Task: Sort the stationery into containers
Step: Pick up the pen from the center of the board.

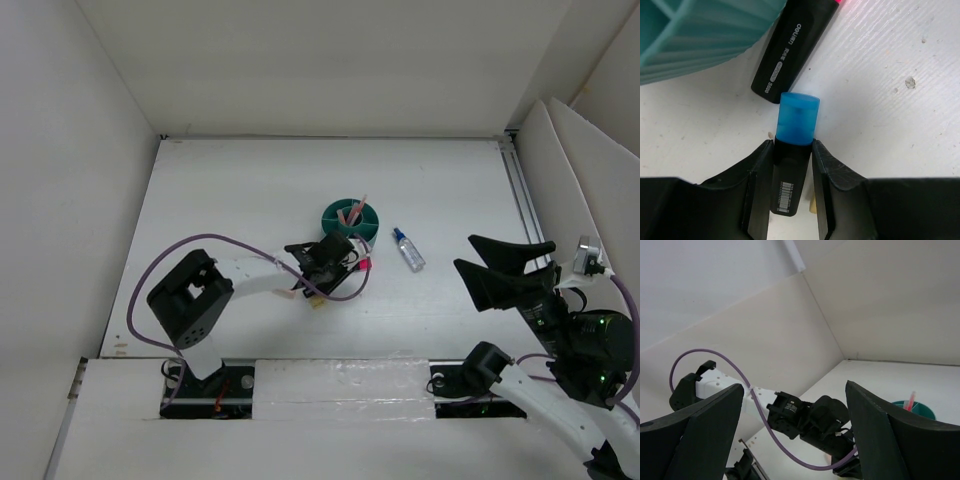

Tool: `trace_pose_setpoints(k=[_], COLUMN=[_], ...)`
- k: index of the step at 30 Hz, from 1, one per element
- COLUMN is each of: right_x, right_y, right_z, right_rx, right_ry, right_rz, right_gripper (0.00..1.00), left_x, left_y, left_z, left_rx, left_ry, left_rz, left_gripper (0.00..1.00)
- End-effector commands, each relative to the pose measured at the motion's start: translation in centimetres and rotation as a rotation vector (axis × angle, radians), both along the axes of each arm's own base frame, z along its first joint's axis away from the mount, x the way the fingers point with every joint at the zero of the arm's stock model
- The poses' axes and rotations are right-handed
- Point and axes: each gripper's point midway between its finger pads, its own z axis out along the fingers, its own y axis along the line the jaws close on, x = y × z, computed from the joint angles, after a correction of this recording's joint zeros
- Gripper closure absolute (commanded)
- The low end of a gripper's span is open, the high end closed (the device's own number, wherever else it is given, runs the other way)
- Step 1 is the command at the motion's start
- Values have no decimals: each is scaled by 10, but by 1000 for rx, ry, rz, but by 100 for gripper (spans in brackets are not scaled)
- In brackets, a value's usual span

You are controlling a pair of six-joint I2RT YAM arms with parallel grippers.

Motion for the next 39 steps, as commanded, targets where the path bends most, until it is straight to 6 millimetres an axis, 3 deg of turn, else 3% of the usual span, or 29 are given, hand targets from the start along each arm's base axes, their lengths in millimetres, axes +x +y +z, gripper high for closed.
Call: trace_pose_setpoints(k=[1,9,17,23,25,27,29,30,33,36,39], right_x=[-10,-9,-5,6,20,35,39,39,40,40,41], right_y=[-8,-4,0,-1,-3,2,0,0,2,2,4], right_z=[17,17,24,27,19,5,5,5,6,6,1], right_rx=[44,33,20,15,11,0,9,17,36,43,22], right_ry=[-24,-20,-18,17,80,165,184,190,185,190,209], right_rz=[15,23,19,-22,-75,-109,-128,-124,-118,-114,-117], right_gripper=[11,11,11,11,11,13,13,13,13,13,13], left_x=[6,2,-15,-19,-13,6,15,23,51,75,87], left_y=[-7,-1,-14,-19,-17,-13,-7,-11,-1,1,-12], left_z=[45,71,110,169,202,240,268,291,324,345,343], left_rx=[-56,-92,-187,-335,-411,-514,-599,-684,-801,-921,-940], left_ry=[-86,-113,-126,-194,-275,-406,-497,-557,-679,-753,-754], left_rz=[20,21,-43,-55,-21,87,149,186,329,440,443], left_gripper=[100,100,100,100,100,100,100,100,100,100,100])
